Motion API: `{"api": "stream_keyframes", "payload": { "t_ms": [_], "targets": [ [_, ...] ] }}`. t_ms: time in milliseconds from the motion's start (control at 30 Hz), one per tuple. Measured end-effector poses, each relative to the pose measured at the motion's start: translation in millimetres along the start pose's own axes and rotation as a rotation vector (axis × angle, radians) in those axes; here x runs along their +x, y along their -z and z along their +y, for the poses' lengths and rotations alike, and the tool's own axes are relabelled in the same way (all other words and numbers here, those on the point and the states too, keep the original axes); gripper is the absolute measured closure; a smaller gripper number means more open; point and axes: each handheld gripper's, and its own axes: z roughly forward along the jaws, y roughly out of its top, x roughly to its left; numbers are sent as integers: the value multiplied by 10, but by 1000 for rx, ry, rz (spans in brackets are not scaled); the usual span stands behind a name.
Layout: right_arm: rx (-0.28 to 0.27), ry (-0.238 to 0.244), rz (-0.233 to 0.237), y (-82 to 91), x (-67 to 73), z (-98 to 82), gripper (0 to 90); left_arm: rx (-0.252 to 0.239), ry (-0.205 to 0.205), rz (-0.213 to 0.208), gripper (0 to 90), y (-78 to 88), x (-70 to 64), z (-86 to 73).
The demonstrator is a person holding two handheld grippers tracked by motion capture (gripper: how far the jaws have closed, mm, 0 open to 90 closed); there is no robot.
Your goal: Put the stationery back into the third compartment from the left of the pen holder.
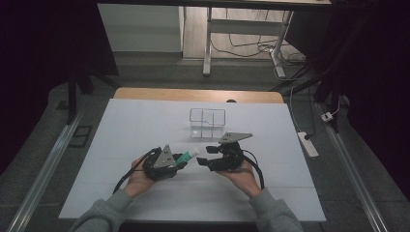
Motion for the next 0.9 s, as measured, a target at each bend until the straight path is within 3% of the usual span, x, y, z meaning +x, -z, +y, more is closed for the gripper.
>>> {"api": "stream_keyframes", "payload": {
  "t_ms": [367, 567, 667, 900],
  "targets": [
    [-74, -38, 36, -86, 84, -23, 378, -8, 5, -14, 649, -79, -64, 33],
    [-84, -57, 32, -115, 86, -37, 460, 6, -2, -31, 648, -140, -107, 46],
    [-93, -58, 29, -124, 93, -37, 522, 24, -28, -30, 648, -173, -145, 53],
    [-104, -60, 29, -107, 97, -33, 591, 32, -28, -35, 645, -212, -156, 52]
  ]
}}
